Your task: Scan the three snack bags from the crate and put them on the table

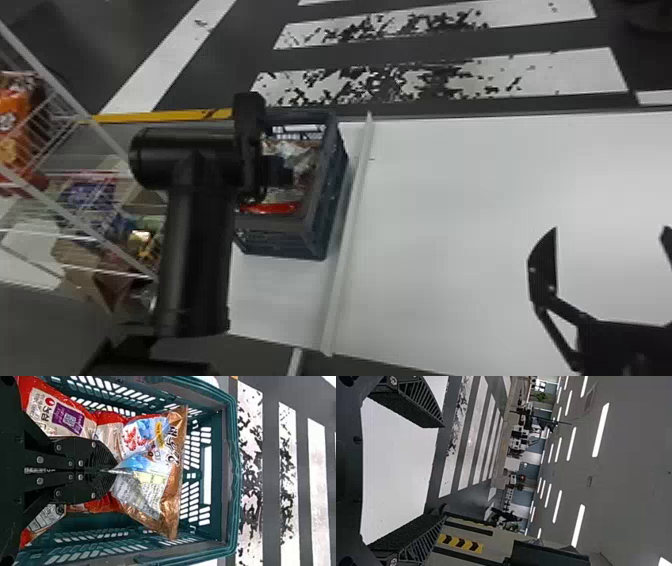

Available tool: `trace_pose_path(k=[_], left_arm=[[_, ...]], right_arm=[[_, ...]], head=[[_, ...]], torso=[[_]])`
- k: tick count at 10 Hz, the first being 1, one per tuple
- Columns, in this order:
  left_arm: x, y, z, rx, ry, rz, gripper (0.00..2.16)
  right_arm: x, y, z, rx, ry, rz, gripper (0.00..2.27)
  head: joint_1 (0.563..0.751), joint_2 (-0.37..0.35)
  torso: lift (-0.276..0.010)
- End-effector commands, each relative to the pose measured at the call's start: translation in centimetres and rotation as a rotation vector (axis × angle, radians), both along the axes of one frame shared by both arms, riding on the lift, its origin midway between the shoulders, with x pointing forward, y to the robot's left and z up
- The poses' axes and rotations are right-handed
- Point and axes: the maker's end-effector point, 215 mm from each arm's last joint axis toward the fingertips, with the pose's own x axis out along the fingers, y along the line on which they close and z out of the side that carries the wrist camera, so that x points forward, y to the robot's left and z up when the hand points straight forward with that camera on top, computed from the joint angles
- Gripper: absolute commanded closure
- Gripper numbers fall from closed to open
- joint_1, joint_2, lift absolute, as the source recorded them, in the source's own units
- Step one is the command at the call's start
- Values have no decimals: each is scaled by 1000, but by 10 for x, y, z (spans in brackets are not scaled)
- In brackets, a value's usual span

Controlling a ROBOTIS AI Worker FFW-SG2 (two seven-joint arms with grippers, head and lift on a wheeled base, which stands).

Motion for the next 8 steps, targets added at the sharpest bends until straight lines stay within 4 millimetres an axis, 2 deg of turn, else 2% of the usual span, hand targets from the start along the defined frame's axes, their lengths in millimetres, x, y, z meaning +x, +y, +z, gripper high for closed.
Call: trace_pose_path(k=[1,5,8], left_arm=[[-2,3,7,25,-21,4,2135],[-4,0,23,16,-70,10,2135],[-3,-7,48,9,-137,-7,2135]], right_arm=[[0,1,0,2,1,1,70],[-3,0,0,-7,-1,-2,70],[-4,-1,1,-8,-2,-6,70]], head=[[695,304],[695,308],[695,304]], torso=[[-94],[-94],[-94]])
